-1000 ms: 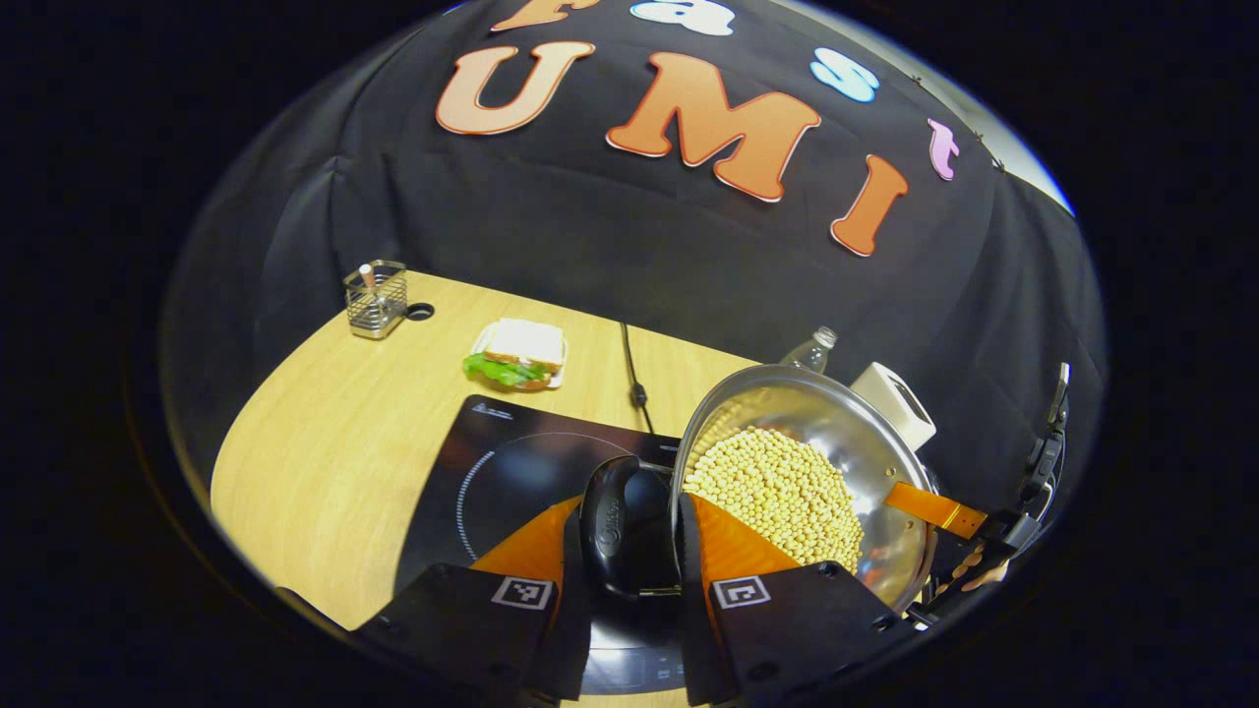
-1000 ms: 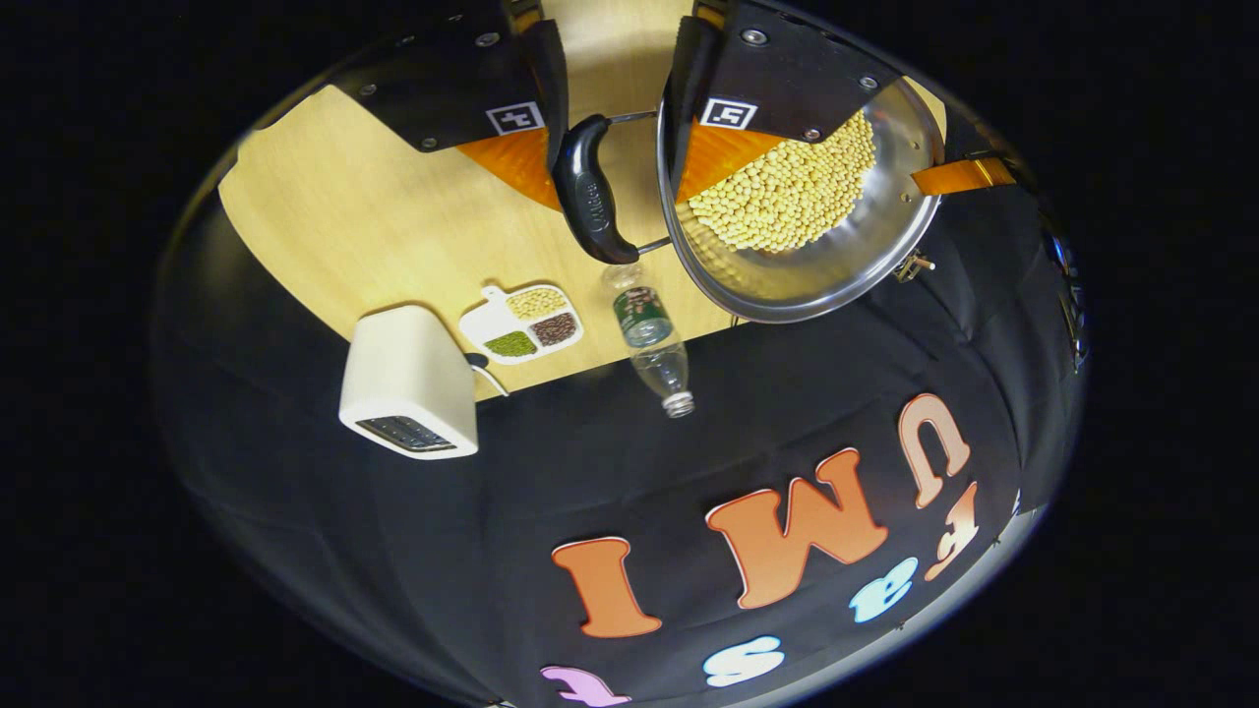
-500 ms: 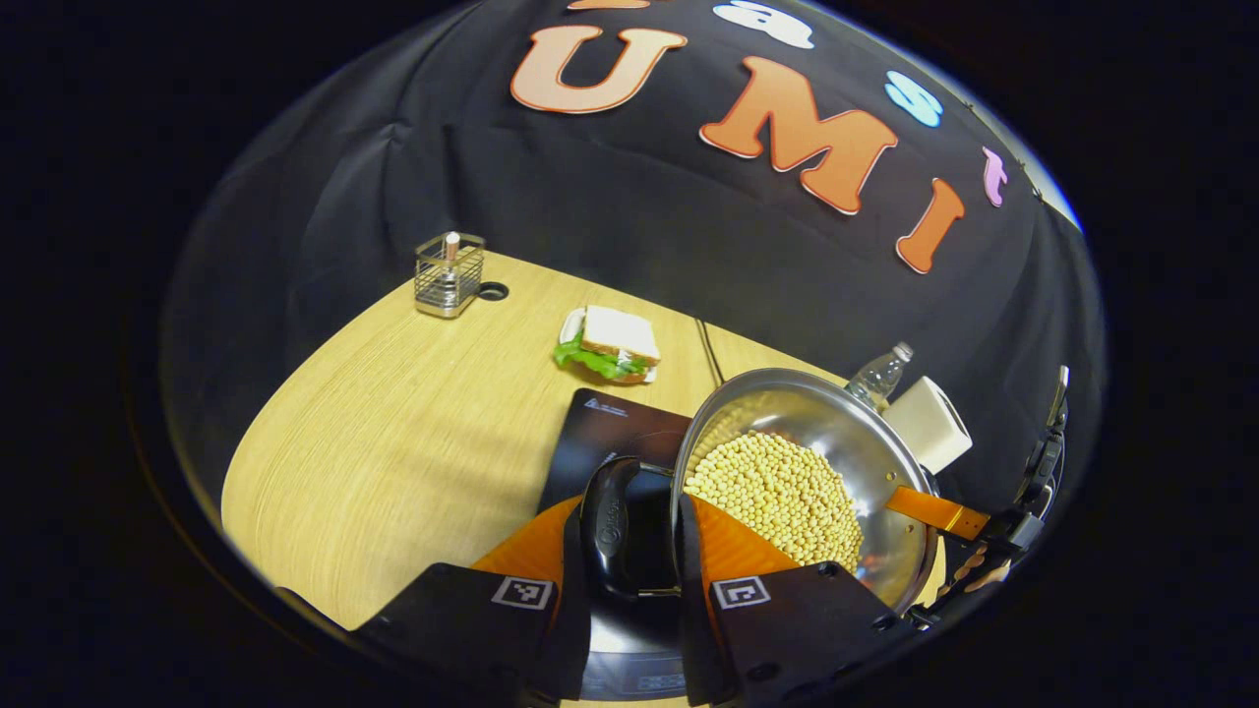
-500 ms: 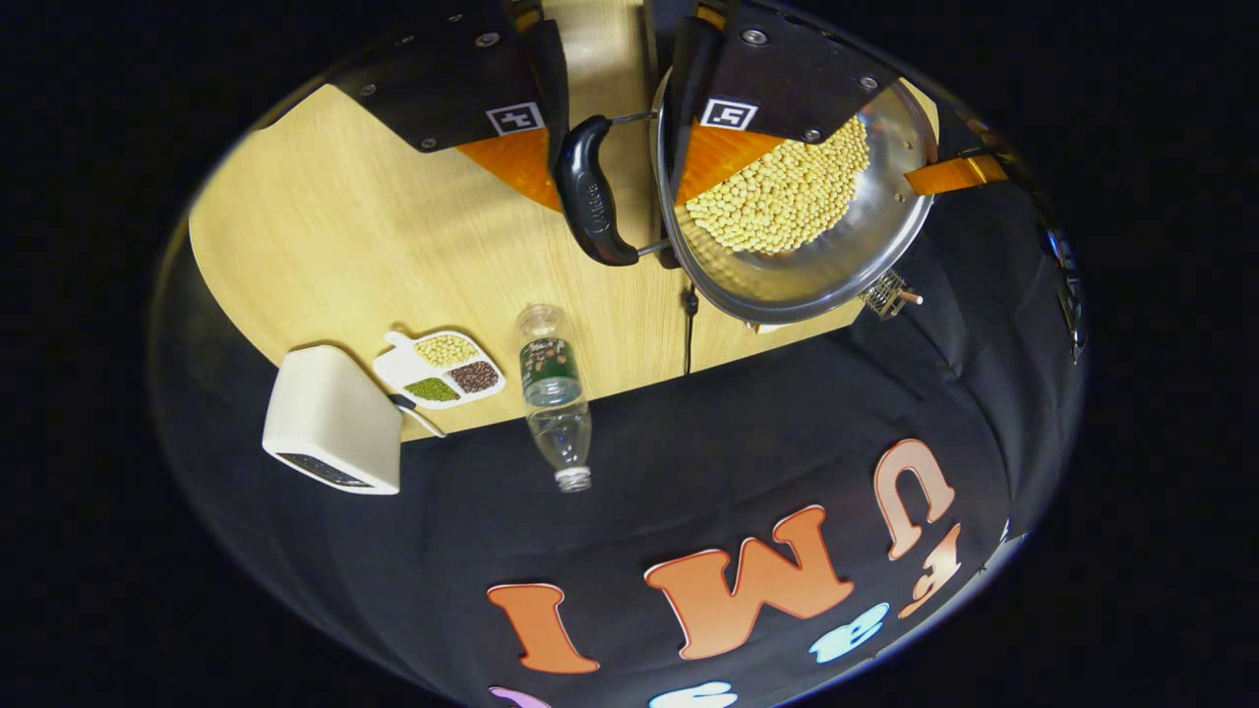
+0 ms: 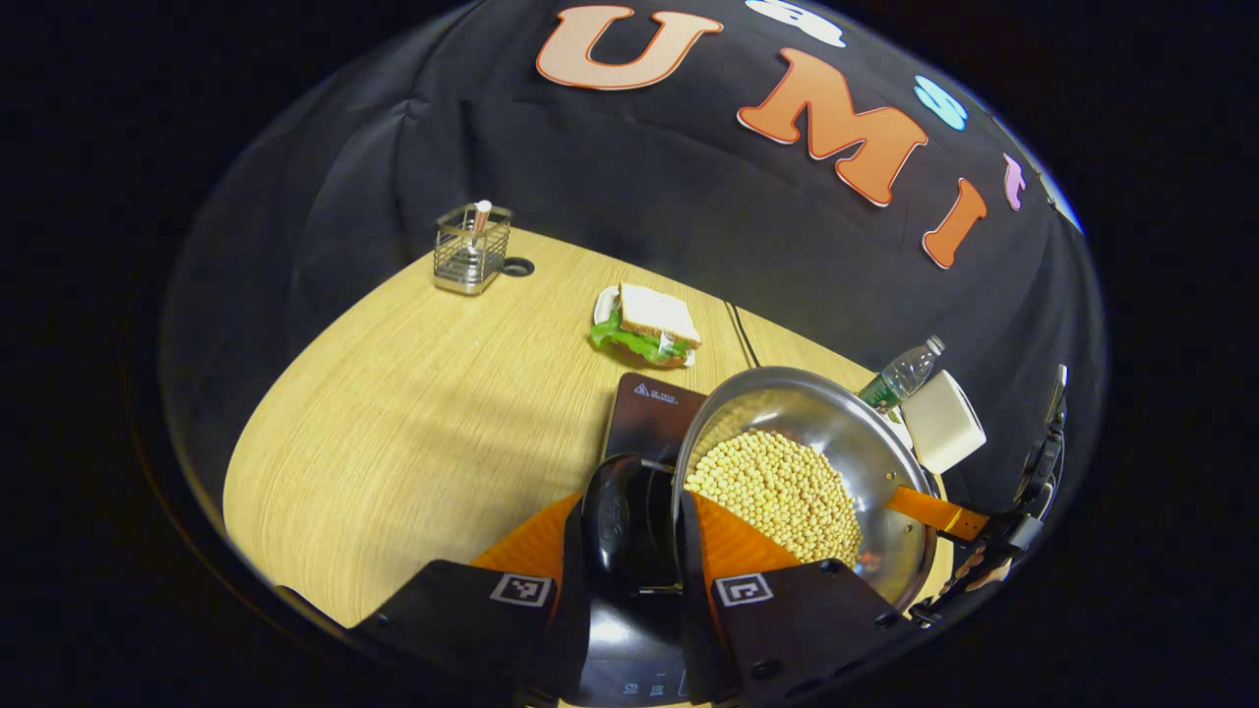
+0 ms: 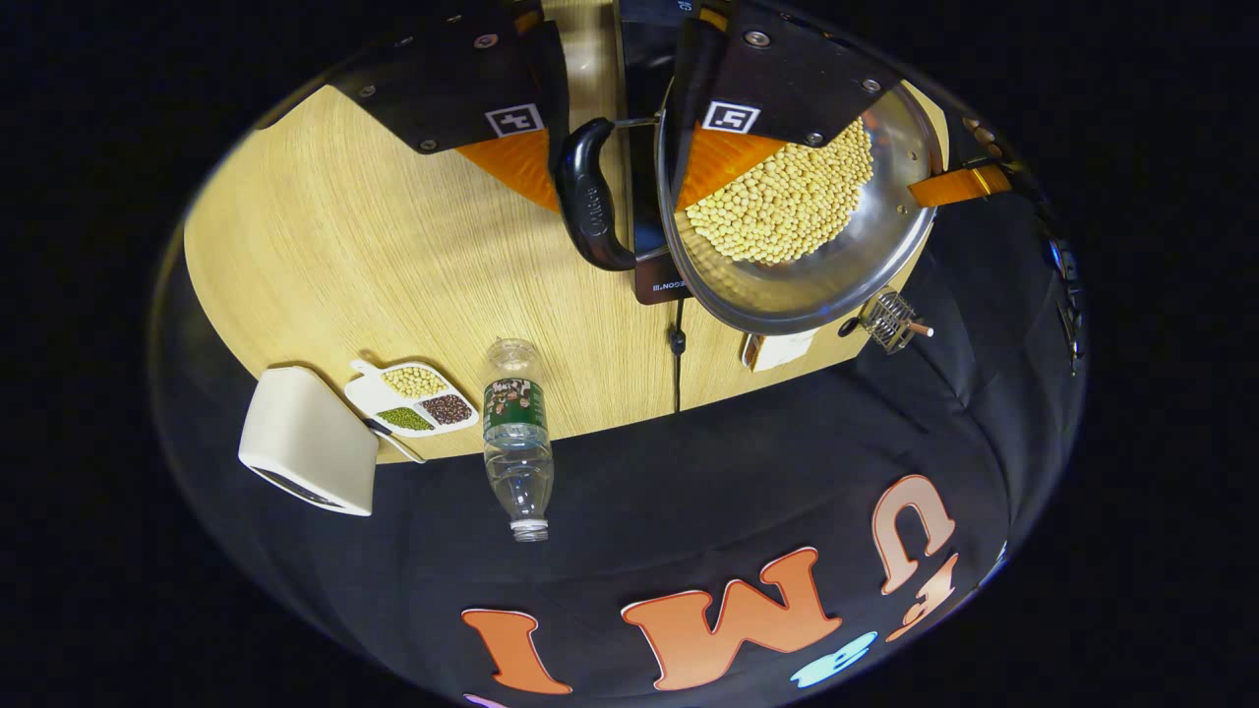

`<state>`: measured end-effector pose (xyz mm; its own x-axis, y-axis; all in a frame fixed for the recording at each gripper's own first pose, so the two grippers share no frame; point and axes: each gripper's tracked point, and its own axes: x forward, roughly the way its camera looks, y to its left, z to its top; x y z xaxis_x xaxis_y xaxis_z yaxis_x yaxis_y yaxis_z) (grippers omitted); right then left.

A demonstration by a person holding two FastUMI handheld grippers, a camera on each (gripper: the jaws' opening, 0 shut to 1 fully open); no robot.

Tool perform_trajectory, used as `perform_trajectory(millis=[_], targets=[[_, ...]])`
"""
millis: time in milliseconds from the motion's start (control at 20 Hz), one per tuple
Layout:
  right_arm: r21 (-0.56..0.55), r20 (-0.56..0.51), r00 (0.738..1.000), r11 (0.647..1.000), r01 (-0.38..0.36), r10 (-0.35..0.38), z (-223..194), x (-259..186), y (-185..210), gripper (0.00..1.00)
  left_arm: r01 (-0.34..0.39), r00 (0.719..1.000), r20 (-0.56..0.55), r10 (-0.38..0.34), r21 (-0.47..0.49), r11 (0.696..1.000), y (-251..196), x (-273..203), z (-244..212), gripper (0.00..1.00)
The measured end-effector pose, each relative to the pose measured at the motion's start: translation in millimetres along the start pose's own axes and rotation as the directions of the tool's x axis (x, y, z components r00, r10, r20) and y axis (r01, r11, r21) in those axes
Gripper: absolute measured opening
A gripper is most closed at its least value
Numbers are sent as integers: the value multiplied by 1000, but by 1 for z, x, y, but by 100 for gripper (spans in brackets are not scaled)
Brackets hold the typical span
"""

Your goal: First push the handle of the pot to place it horizontally, then grasp the pot with both hands and set it on the induction cooktop.

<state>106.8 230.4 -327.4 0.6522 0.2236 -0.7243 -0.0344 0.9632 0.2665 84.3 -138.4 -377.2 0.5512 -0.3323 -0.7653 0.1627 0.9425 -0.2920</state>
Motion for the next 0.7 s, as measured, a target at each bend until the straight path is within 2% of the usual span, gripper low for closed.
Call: perform_trajectory(millis=[50,100,250,300,400,450,500,550,600,700], targets=[[-2,-2,1000,1000,2,-2,-1,1,-1,45,-4,1000,-5,4,18,1000,0,0,0,46],[-3,-8,1000,1000,3,-3,-3,0,-1,46,-7,1000,-16,8,37,999,2,0,-3,51],[4,-21,1000,1000,-10,10,-8,-3,0,55,-52,999,-3,52,104,993,10,-3,1,59],[-6,4,1000,1000,-22,22,1,-7,0,57,-87,996,12,86,110,990,16,-6,5,67],[-28,60,998,999,-24,25,17,-22,-2,69,-145,988,73,137,106,984,19,-15,23,86],[-41,81,996,999,-23,26,24,-29,-4,82,-171,982,105,159,120,978,20,-22,30,95],[-54,107,994,998,-26,32,31,-39,-6,87,-191,974,149,170,140,971,18,-34,40,96],[-68,130,991,997,-31,40,39,-48,-8,94,-207,962,213,172,154,966,15,-48,55,98],[-80,153,987,996,-34,46,46,-57,-12,94,-213,944,287,161,160,964,6,-65,75,97],[-90,202,978,995,-34,52,62,-78,-20,95,-240,883,449,134,187,953,-12,-110,115,97]])
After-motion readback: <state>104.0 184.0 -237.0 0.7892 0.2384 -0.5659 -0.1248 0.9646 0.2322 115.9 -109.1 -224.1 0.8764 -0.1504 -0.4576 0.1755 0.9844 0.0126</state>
